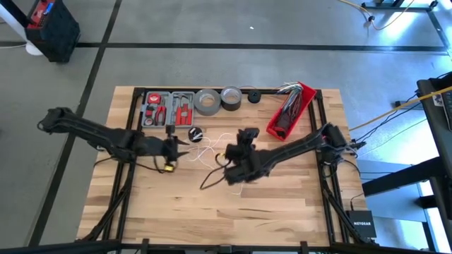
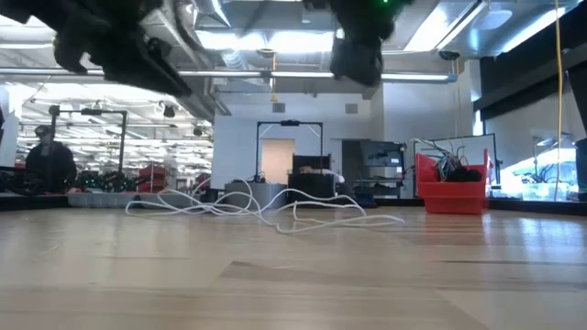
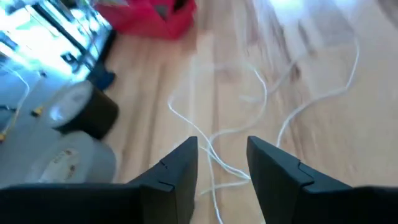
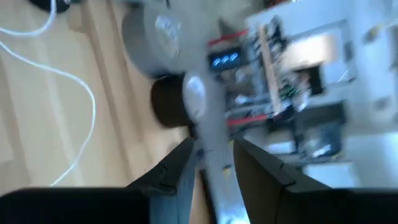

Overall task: Coil cords
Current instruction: Return to Home Position

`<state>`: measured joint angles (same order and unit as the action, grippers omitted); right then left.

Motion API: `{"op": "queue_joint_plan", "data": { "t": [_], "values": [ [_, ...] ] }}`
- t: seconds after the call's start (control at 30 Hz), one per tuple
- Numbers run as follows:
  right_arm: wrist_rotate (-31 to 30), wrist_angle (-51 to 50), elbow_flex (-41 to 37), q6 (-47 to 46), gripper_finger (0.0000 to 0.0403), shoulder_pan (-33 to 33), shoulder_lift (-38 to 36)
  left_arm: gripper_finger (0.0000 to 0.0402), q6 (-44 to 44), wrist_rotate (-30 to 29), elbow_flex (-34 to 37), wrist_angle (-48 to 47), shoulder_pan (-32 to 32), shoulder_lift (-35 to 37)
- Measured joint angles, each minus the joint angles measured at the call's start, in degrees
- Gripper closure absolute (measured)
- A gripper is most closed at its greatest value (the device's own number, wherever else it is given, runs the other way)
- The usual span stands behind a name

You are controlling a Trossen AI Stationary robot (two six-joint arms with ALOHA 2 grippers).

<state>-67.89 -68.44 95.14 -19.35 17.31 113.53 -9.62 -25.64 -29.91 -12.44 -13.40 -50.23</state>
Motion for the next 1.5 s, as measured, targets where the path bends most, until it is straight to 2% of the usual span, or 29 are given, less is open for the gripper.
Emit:
{"op": "queue_joint_plan", "data": {
  "t": [0.1,0.17,0.23,0.33,0.4,0.53,0.67,0.73,0.8,0.9,1.13,1.3,1.5],
  "values": [
    [5.12,6.84,-7.48,-1.07,0.0288,-2.58,-4.31,0.0271,-0.92,-0.01,2.76,0.74,0.65,7.15],
    [9.96,15.92,-12.7,2.14,0.0288,-4.54,-7.44,0.0271,-1.4,-0.03,4.5,2.28,1.14,11.4],
    [17.37,29.22,-18.61,8.72,0.0288,-6.6,-10.86,0.0271,-2.15,-0.07,6.02,2.66,1.55,14.76],
    [31.73,53.25,-28.86,20.0,0.0288,-9.73,-15.81,0.0271,-2.62,-0.03,7.18,2.93,2.15,18.73],
    [40.83,66.79,-35.74,24.21,0.0288,-12.05,-18.69,0.0271,-2.46,-0.03,7.68,3.18,2.56,20.29],
    [55.52,83.35,-46.49,23.46,0.0288,-17.42,-24.64,0.0271,-1.46,-0.02,8.14,4.76,2.75,22.27],
    [72.5,99.53,-57.38,18.81,0.0291,-22.57,-30.44,0.0271,-0.73,-0.02,8.15,5.03,2.75,22.54],
    [78.95,108.4,-62.49,16.78,0.0303,-24.84,-33.06,0.0271,-0.86,-0.03,8.17,5.02,2.75,22.43],
    [81.03,114.01,-67.93,16.41,0.032,-26.9,-36.27,0.0271,-0.79,-0.03,8.17,5.05,2.75,22.28],
    [78.88,118.05,-74.66,16.27,0.0347,-29.06,-40.78,0.0271,-0.68,-0.03,8.17,5.35,2.75,22.37],
    [75.97,118.37,-83.43,15.72,0.0393,-29.76,-53.1,0.0271,0.59,-0.05,8.17,5.48,2.75,22.06],
    [77.22,116.26,-86.58,15.66,0.0398,-29.74,-60.3,0.0271,0.37,-0.06,8.17,5.41,2.75,21.96],
    [79.92,116.12,-90.73,15.22,0.0378,-29.71,-66.23,0.0271,0.26,-0.07,8.17,5.48,2.75,21.87]
  ]
}}
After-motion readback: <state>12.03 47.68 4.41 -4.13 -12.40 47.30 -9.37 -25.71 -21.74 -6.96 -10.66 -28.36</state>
